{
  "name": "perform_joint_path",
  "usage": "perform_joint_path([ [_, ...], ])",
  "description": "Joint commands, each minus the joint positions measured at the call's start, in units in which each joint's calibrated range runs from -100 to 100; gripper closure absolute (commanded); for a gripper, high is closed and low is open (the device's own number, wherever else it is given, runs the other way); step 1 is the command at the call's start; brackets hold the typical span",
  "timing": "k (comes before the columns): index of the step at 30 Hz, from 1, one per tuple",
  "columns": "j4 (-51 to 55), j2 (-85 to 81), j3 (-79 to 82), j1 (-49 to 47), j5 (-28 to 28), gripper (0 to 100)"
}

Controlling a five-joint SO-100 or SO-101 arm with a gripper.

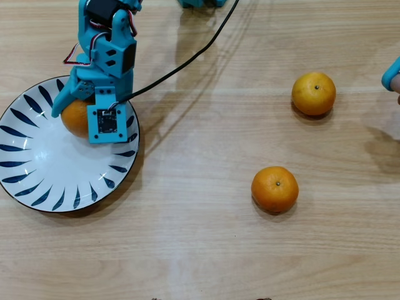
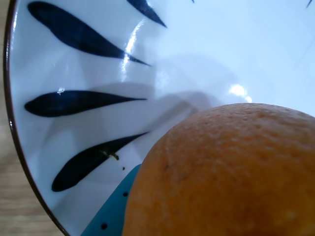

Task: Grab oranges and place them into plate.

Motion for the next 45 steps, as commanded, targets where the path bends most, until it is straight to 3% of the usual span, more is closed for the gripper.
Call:
perform_joint_path([
  [1,-1.5,-1.2,-2.5,0.5,-2.2,70],
  [6,1.8,-1.7,-2.5,0.0,-3.6,56],
  [23,10.3,-9.3,-6.1,-2.8,-6.4,50],
  [29,23.7,-16.8,-17.6,-7.7,-7.2,51],
  [32,33.6,-19.7,-22.2,-12.1,-10.2,58],
  [39,42.4,-24.2,-23.6,-28.3,-11.8,99],
  [42,42.3,-25.4,-20.3,-35.9,-12.0,96],
  [45,42.5,-25.8,-15.5,-42.5,-16.4,98],
])
